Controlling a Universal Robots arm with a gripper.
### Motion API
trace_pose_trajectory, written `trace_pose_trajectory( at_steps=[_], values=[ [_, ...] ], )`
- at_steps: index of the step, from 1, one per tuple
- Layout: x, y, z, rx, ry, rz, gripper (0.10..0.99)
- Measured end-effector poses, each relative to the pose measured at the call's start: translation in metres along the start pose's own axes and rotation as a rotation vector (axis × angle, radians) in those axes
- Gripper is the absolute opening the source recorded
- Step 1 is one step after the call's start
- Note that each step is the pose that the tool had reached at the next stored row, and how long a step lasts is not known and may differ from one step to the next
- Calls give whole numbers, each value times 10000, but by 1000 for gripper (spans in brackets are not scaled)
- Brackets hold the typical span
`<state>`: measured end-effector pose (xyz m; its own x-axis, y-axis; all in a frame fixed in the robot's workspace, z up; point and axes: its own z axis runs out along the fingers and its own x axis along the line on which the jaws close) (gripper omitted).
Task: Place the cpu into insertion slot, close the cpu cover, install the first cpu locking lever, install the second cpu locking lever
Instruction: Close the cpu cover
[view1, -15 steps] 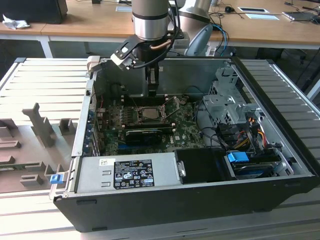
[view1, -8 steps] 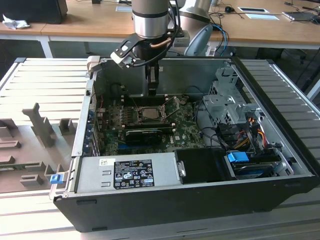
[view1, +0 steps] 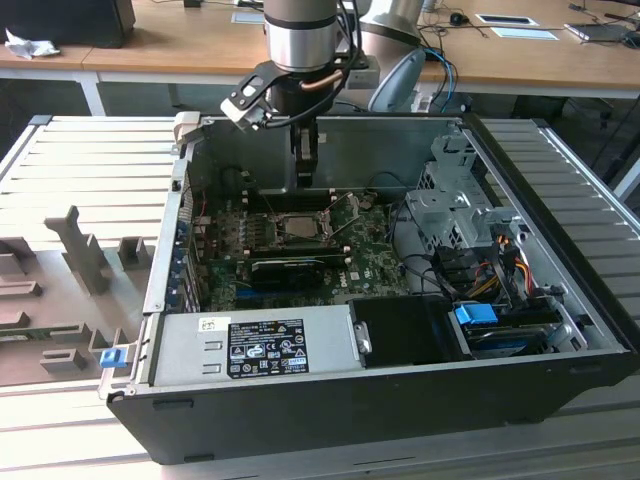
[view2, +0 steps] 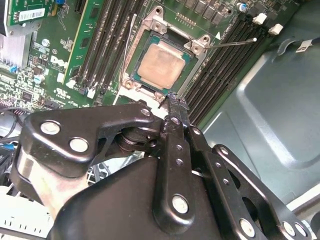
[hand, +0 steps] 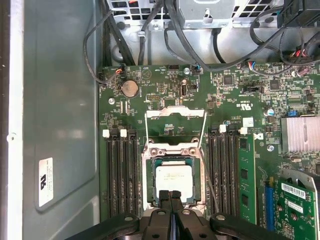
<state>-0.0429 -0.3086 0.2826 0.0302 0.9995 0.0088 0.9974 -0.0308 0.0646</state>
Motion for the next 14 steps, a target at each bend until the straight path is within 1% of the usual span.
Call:
trace_pose_trajectory(
  at_steps=[3,6,7,14],
  values=[
    [3,11,-9,0,2,0,106],
    [4,80,-6,0,0,-1,106],
    [5,89,-5,0,1,0,106],
    [9,112,-3,0,0,0,106]
  ],
)
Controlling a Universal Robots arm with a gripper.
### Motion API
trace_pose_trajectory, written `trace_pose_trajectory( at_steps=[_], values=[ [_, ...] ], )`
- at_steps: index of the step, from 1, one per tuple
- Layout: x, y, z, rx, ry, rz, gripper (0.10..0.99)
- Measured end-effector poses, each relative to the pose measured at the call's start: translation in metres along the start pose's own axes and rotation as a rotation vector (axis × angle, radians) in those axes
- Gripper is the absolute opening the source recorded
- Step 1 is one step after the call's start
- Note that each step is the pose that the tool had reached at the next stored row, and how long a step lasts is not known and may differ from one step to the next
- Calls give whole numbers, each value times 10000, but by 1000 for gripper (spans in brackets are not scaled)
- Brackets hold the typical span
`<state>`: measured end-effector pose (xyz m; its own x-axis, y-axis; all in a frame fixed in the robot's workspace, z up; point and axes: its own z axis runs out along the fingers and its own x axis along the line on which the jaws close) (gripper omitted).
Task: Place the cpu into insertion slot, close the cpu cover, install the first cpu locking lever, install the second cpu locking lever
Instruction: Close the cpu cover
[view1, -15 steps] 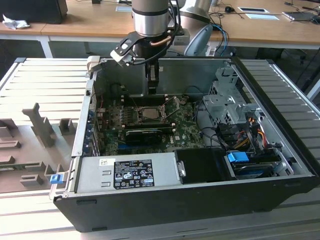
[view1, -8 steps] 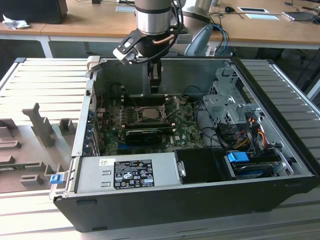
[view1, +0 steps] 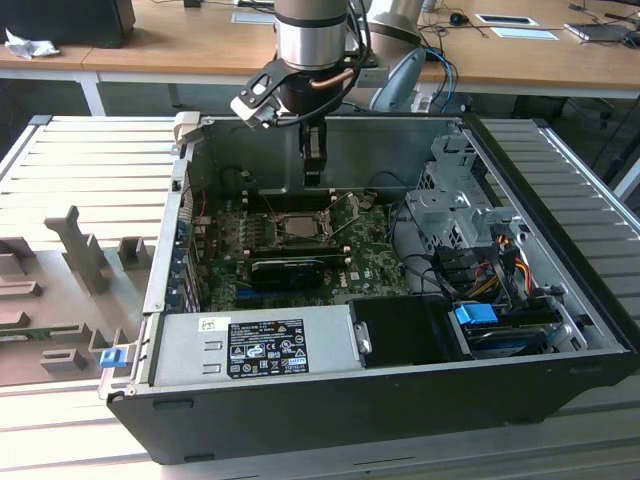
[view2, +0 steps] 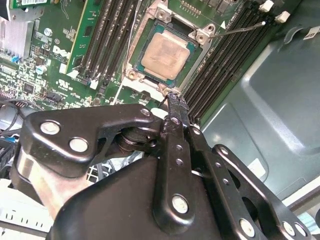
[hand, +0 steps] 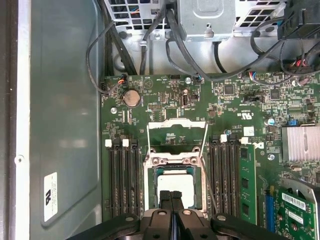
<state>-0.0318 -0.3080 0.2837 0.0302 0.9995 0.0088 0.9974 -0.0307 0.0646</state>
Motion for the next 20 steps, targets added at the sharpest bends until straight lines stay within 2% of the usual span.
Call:
trace_pose_trajectory(
  at_steps=[5,20],
  values=[
    [5,13,1,1,0,-1,106],
    [17,124,8,0,0,1,106]
  ],
)
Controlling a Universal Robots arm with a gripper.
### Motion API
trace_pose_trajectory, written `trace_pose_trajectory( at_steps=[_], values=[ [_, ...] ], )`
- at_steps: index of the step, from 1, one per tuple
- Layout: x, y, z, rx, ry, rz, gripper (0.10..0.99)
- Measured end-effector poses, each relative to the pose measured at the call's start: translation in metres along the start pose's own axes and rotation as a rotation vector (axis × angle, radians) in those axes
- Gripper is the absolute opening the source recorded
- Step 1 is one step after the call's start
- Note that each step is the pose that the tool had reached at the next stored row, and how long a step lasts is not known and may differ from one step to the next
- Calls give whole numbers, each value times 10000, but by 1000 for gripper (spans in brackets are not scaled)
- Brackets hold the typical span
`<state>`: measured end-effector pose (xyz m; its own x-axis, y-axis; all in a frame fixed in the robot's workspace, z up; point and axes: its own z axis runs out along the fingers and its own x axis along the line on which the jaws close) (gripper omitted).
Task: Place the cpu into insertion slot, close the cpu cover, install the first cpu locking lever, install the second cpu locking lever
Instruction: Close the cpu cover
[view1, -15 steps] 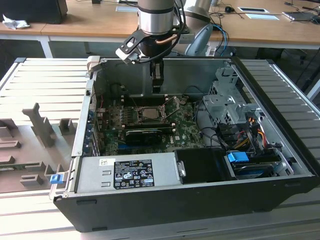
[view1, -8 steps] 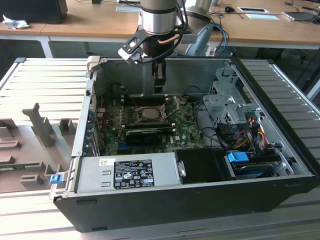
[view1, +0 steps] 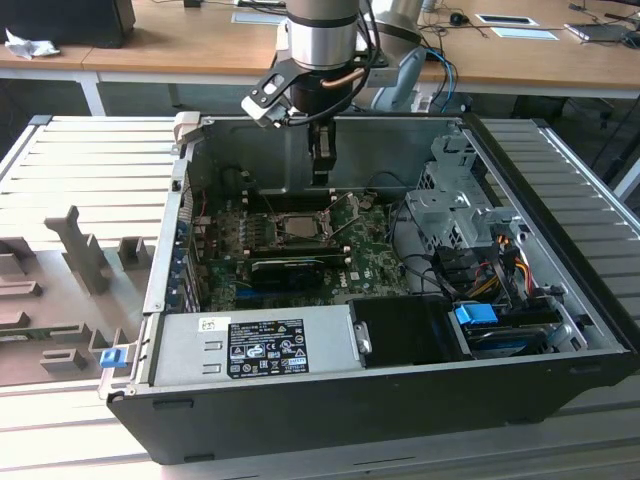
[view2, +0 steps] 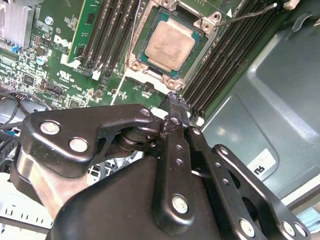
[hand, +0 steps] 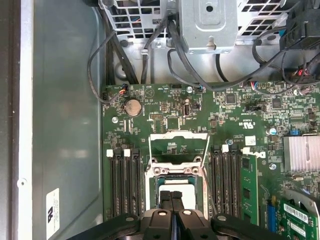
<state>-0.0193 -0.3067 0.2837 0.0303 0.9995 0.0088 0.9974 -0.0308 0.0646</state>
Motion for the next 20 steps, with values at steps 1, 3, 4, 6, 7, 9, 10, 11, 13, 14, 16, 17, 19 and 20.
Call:
trace_pose_trajectory(
  at_steps=[1,3,4,6,7,9,10,11,13,14,16,17,19,20],
  values=[
    [0,5,0,0,0,0,106],
    [2,20,1,0,0,-1,106],
    [3,27,2,0,0,-1,106],
    [5,48,3,0,1,0,106],
    [5,55,4,0,0,-1,106],
    [6,69,5,0,0,0,106],
    [6,77,5,0,0,-1,106],
    [7,92,6,0,1,1,106],
    [7,112,7,0,1,-1,106],
    [8,123,8,0,0,-1,106],
    [8,147,10,0,0,-2,106],
    [9,154,10,0,1,0,106],
    [9,175,11,0,0,0,106],
    [8,192,13,0,1,0,106]
  ],
)
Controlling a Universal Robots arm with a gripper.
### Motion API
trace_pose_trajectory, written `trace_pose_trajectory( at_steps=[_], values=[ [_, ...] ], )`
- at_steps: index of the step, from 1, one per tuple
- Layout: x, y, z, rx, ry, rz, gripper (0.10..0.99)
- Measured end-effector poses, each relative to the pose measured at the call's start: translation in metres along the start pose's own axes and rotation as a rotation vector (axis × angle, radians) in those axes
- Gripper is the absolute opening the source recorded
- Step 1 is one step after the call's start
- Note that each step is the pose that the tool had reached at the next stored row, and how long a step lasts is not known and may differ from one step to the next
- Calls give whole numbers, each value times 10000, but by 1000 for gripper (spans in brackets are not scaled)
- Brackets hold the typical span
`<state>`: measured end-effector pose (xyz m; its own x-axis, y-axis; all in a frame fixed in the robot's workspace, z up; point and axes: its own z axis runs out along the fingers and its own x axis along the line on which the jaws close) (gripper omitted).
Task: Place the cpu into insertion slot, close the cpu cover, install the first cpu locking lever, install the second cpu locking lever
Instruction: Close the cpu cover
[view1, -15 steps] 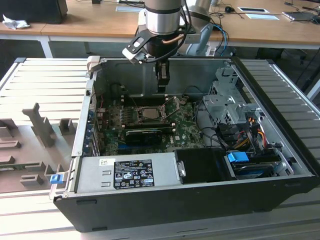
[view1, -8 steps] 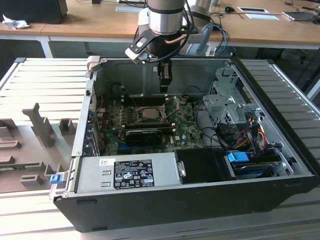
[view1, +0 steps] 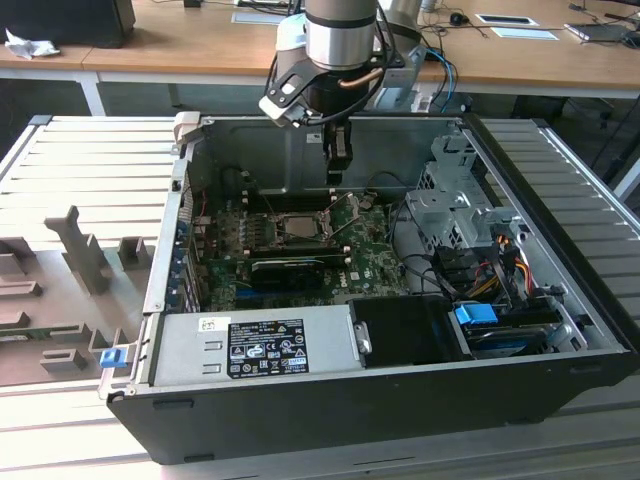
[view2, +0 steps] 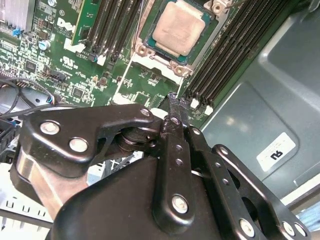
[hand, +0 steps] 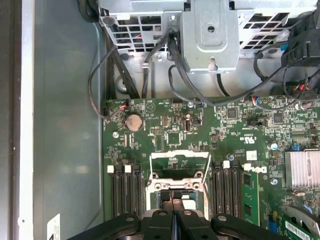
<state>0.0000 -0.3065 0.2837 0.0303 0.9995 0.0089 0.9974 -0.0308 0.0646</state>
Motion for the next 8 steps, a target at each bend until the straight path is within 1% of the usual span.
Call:
trace_pose_trajectory(
  at_steps=[2,4,8],
  values=[
    [-25,5,2,0,16,0,106],
    [-72,6,3,1,36,1,106],
    [-86,18,11,1,37,2,106]
  ],
)
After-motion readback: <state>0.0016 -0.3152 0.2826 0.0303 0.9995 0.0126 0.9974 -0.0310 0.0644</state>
